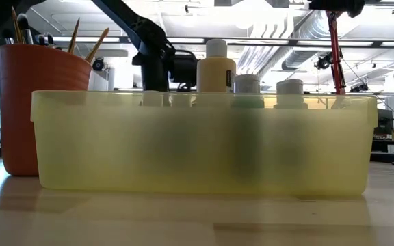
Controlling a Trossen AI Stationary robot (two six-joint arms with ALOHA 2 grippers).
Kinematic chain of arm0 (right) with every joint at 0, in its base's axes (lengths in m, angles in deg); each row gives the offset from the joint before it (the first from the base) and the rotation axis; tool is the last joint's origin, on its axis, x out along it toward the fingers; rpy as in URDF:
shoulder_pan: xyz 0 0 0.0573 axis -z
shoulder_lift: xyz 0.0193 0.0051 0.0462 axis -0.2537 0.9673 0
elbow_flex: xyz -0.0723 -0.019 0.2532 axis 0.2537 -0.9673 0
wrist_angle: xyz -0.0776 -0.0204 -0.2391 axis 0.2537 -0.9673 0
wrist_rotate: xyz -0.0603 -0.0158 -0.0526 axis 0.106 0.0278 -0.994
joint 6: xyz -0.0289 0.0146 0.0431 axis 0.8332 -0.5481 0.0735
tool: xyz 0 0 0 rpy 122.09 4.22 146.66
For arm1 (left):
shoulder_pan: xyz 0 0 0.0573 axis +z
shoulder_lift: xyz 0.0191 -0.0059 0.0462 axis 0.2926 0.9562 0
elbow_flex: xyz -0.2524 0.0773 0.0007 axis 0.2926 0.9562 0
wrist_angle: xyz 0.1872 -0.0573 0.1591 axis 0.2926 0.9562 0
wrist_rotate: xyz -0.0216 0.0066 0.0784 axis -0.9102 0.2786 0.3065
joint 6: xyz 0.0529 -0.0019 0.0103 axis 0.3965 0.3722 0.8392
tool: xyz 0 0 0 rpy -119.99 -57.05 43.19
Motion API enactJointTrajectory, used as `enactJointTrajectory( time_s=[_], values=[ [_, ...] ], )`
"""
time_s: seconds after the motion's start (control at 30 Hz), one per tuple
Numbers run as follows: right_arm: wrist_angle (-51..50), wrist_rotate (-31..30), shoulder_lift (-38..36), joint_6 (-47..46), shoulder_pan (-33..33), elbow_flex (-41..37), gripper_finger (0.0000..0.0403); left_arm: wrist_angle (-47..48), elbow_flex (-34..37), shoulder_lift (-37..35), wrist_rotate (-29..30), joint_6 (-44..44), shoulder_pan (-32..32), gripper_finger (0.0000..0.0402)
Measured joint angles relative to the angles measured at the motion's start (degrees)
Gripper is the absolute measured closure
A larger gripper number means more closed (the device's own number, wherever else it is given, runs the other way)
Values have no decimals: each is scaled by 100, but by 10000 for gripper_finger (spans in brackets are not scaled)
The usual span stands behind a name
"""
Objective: Pick & Place Paint Supplies
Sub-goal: Put the silver paintbrush into the orange cup
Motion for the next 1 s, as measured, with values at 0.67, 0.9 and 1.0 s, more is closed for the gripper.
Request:
enactJointTrajectory(
  time_s=[0.67, 0.9, 1.0],
  values=[
    [-56, 1, 0, 6, 0, 0, 229, -513, 2, 192, 726, -725, -80, 236],
    [-65, 1, 0, 6, 0, 0, 229, -467, 2, 193, 920, -726, -80, 236],
    [-69, 1, 0, 6, 0, 1, 229, -436, 0, 265, 827, -724, -80, 236]
  ],
)
